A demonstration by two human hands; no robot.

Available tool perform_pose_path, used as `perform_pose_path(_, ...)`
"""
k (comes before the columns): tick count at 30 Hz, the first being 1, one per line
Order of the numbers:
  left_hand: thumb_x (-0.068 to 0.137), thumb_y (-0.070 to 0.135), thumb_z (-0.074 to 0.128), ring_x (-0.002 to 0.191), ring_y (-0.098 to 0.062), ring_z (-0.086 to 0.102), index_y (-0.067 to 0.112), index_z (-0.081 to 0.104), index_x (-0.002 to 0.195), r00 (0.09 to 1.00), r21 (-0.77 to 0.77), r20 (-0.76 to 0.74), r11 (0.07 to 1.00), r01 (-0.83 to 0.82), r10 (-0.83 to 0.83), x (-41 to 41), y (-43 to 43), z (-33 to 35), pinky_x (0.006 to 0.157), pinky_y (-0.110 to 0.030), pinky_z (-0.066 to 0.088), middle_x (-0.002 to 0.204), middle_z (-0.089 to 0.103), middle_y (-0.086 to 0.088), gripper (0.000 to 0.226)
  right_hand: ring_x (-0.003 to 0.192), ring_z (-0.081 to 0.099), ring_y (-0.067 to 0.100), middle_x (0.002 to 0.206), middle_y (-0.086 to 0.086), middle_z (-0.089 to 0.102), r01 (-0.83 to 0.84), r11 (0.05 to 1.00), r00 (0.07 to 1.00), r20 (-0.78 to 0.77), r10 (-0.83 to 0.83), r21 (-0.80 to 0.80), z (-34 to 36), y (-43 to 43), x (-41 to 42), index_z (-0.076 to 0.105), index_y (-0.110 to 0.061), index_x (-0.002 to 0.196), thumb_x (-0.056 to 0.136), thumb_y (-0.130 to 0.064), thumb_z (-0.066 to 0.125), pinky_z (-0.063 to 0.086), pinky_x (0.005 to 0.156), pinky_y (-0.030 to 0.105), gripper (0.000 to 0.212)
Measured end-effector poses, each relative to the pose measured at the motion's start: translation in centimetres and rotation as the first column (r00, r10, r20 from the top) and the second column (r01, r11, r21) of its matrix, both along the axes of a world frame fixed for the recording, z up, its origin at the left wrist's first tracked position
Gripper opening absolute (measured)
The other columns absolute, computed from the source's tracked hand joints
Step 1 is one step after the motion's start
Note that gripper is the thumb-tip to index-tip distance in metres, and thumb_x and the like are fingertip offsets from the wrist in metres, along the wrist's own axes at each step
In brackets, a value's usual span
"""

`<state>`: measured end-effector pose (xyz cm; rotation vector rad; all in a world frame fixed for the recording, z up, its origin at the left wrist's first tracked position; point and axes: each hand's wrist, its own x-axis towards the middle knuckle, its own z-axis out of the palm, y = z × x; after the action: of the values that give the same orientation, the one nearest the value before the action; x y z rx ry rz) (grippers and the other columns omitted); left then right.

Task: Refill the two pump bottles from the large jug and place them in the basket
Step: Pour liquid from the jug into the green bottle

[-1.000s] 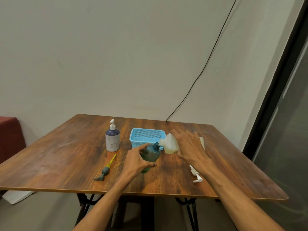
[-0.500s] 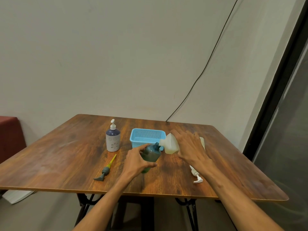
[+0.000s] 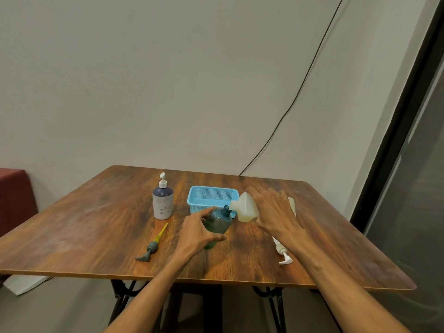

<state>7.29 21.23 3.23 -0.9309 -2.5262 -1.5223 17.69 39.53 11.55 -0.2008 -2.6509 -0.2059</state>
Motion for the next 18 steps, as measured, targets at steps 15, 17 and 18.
perform_pose_path(15,0.059,0.031,0.095,0.104,-0.006,0.055,0.022,0.054,0.141,1.0,0.004,0.01,1.0,-0.022,0.022,0.09,0.13,-0.09,0.084,-0.015,0.045,0.128,0.064,-0.002,0.092,0.104,0.057,0.024,0.121,-0.001,0.061,-0.008,1.0,1.0,-0.013,0.007,-0.009,0.04,-0.12,0.11,0.048,-0.025,0.131,0.074,-0.027,0.075,0.039,0.089,0.045,0.063)
perform_pose_path(17,0.059,0.03,0.095,0.104,-0.006,0.054,0.022,0.054,0.141,1.0,0.005,0.009,1.0,-0.023,0.023,0.11,0.16,-0.04,0.085,-0.017,0.045,0.129,0.064,-0.002,0.092,0.104,0.057,0.024,0.121,-0.002,0.061,-0.006,1.0,1.0,-0.016,0.006,0.001,0.05,-0.07,0.07,0.048,-0.025,0.13,0.074,-0.027,0.075,0.038,0.088,0.044,0.062)
perform_pose_path(18,0.06,0.03,0.094,0.104,-0.006,0.054,0.022,0.054,0.141,1.0,0.004,0.007,1.0,-0.023,0.023,0.14,0.18,-0.01,0.085,-0.016,0.045,0.129,0.063,-0.002,0.091,0.104,0.057,0.024,0.121,-0.002,0.061,-0.007,1.0,1.0,-0.018,0.007,-0.005,0.05,-0.05,0.08,0.048,-0.025,0.13,0.074,-0.026,0.076,0.038,0.088,0.044,0.063)
